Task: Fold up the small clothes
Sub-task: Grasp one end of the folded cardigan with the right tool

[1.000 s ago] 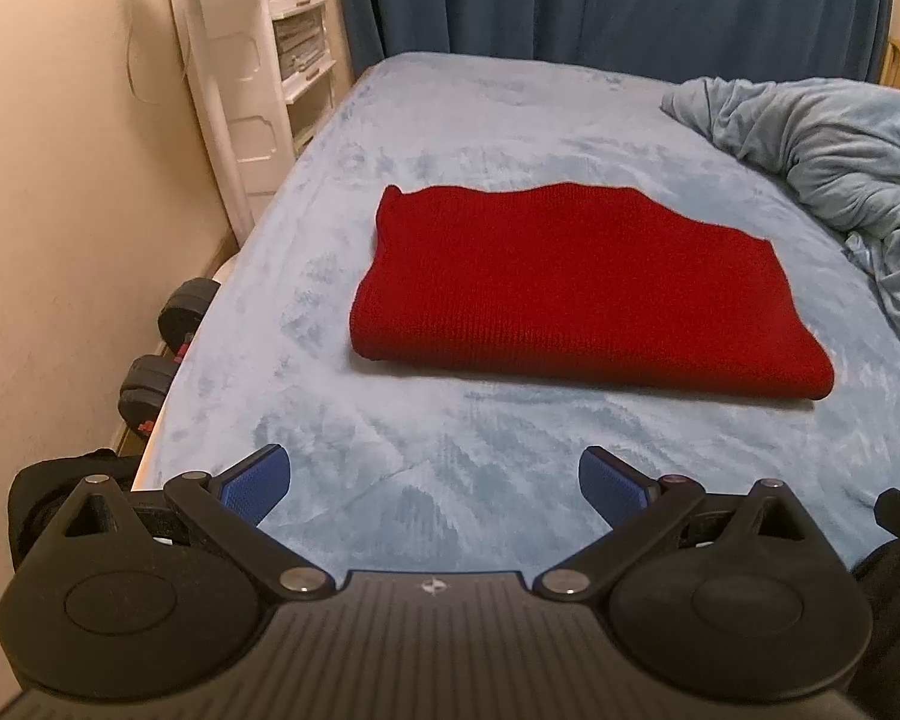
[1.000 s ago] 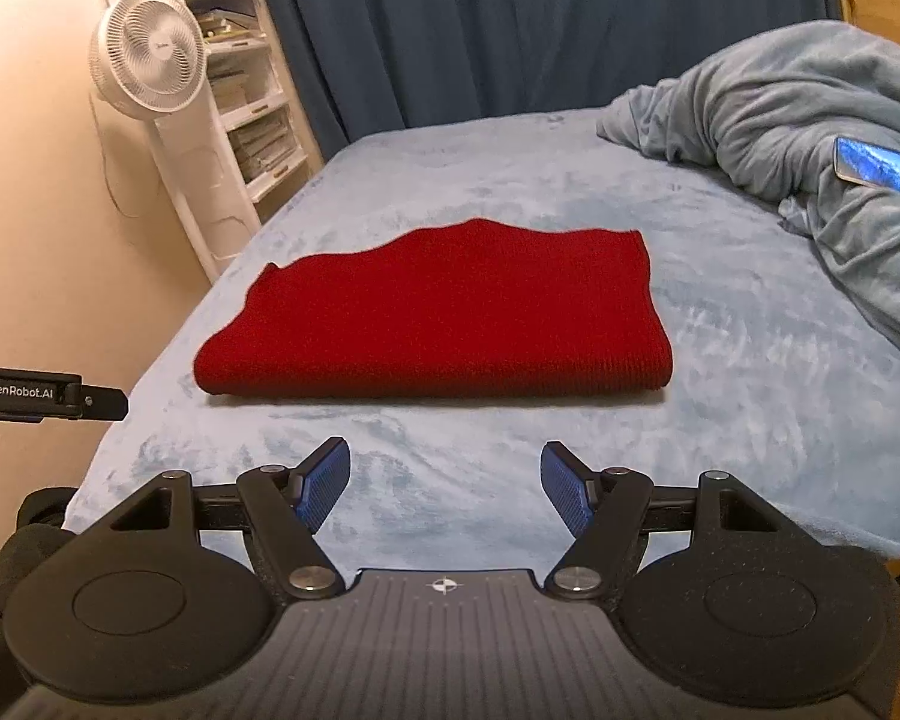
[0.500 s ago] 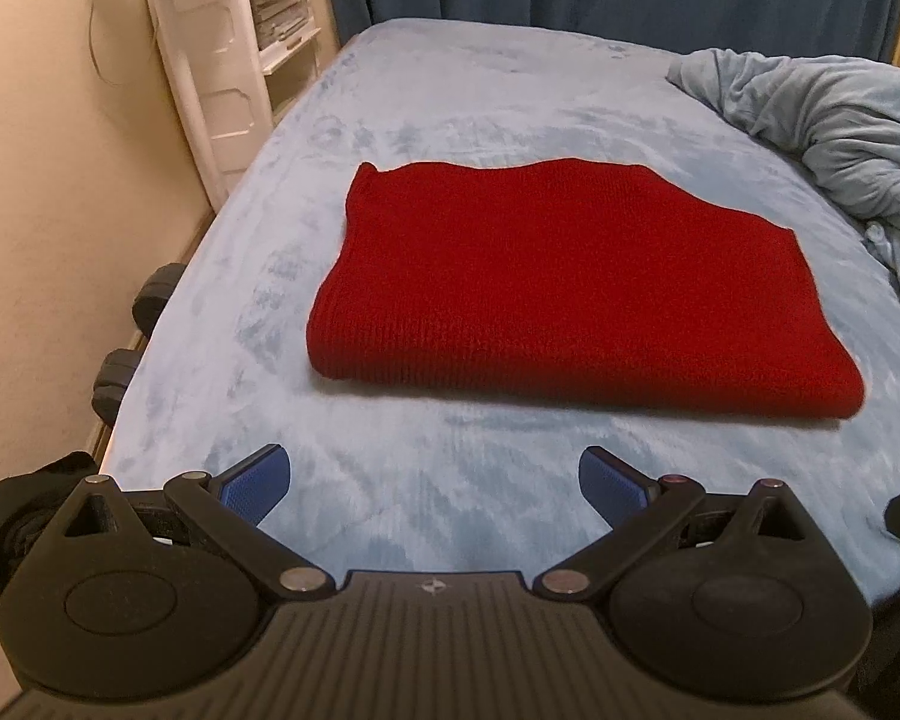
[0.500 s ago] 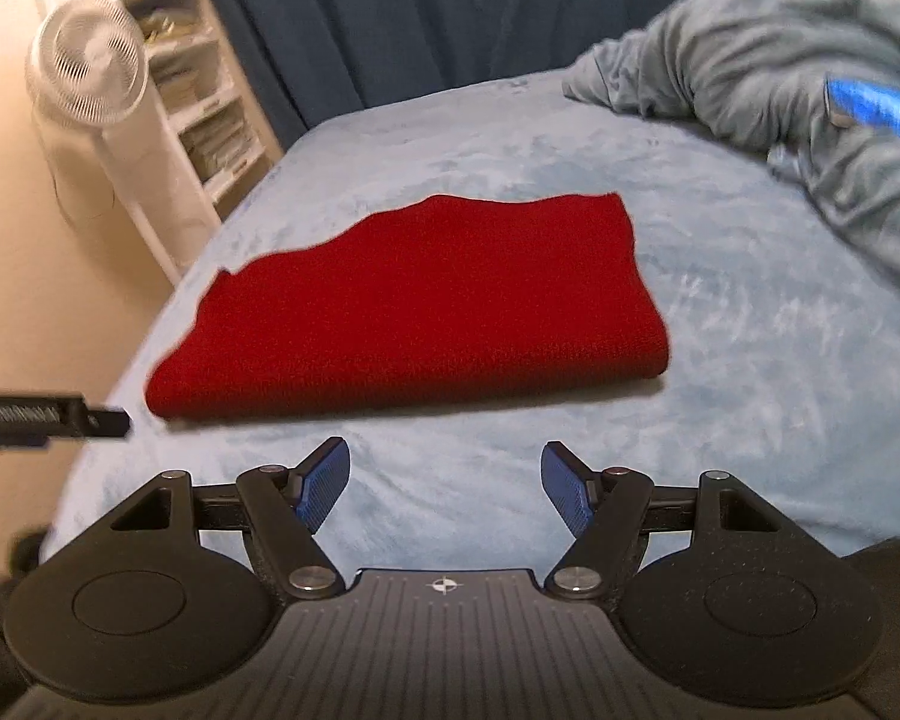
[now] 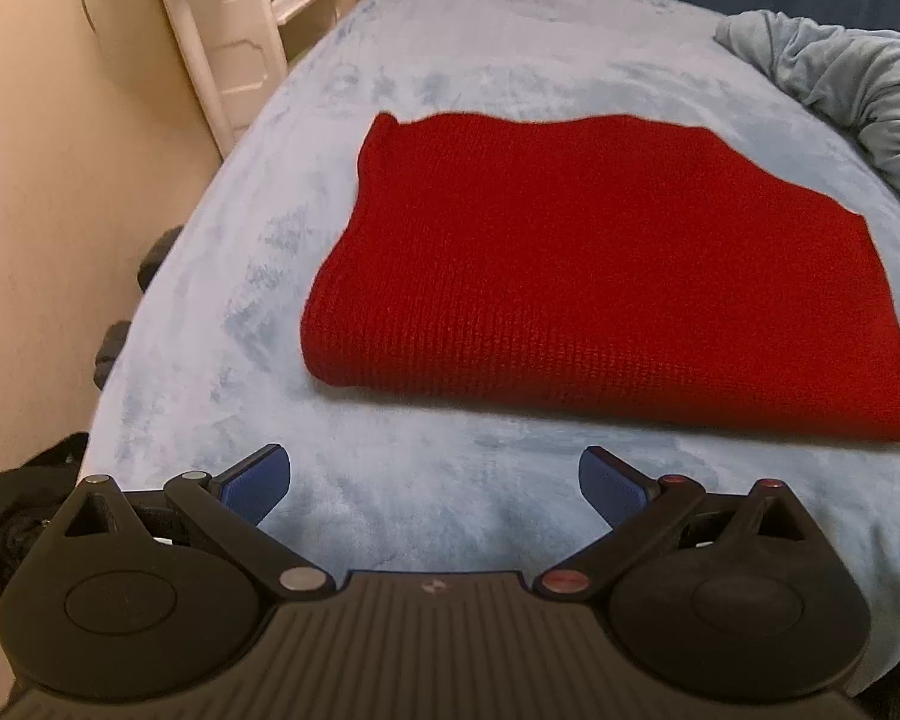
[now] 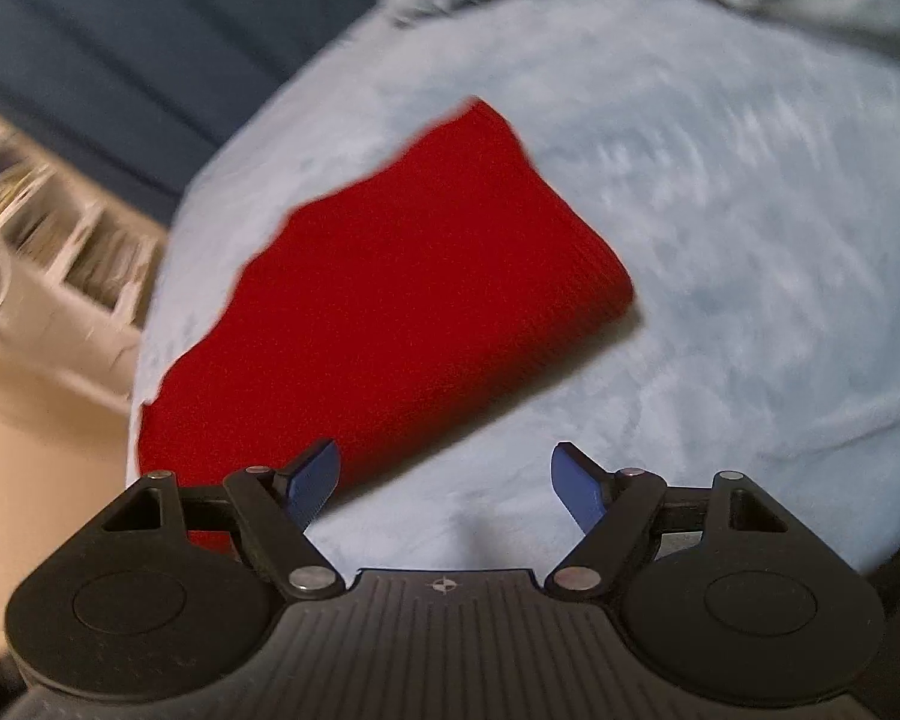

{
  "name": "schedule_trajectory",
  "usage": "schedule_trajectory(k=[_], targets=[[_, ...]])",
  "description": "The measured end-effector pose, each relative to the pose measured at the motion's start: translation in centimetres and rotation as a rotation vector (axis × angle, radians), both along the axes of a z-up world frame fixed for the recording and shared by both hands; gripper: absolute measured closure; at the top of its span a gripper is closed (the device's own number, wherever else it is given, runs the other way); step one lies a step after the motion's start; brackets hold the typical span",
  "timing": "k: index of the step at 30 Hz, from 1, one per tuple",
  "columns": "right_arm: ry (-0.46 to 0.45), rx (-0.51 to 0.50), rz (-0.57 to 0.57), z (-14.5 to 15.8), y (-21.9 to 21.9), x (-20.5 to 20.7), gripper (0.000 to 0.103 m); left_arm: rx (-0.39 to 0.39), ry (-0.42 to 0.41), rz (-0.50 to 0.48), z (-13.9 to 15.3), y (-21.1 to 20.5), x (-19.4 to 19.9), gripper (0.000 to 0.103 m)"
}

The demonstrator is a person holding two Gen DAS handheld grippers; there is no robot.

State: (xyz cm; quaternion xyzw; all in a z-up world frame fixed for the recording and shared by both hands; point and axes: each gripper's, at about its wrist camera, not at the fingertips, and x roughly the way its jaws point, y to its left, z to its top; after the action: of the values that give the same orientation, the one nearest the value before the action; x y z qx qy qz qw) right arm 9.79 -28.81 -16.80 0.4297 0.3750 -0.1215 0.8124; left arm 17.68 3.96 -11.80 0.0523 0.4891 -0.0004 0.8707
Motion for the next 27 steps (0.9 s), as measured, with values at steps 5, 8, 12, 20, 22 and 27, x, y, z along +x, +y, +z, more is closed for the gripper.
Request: schedule_trajectory(k=[5,8,12,20,22,27], targets=[[0.046,0.111,-0.154,-3.9,-3.1,2.6,0.024,0.021,0.023,0.017,-1.4,0.3,1.4,0.000],[0.050,0.213,-0.234,-6.0,-4.5,3.7,0.017,0.022,0.035,0.031,-1.8,0.7,2.0,0.000],[0.013,0.222,-0.251,-6.2,-4.4,4.8,0.007,0.027,0.043,0.043,-2.4,1.2,2.5,0.000],[-0.085,0.190,-0.220,-5.9,-4.4,5.1,0.083,0.043,-0.004,0.115,-2.2,3.3,3.2,0.000],[-0.071,0.173,-0.225,-5.6,-4.2,5.3,0.083,0.052,-0.039,0.186,-2.0,5.1,3.5,0.000],[-0.009,0.093,-0.228,-5.9,-3.7,6.3,0.084,0.078,-0.024,0.341,-3.8,9.8,5.4,0.000]])
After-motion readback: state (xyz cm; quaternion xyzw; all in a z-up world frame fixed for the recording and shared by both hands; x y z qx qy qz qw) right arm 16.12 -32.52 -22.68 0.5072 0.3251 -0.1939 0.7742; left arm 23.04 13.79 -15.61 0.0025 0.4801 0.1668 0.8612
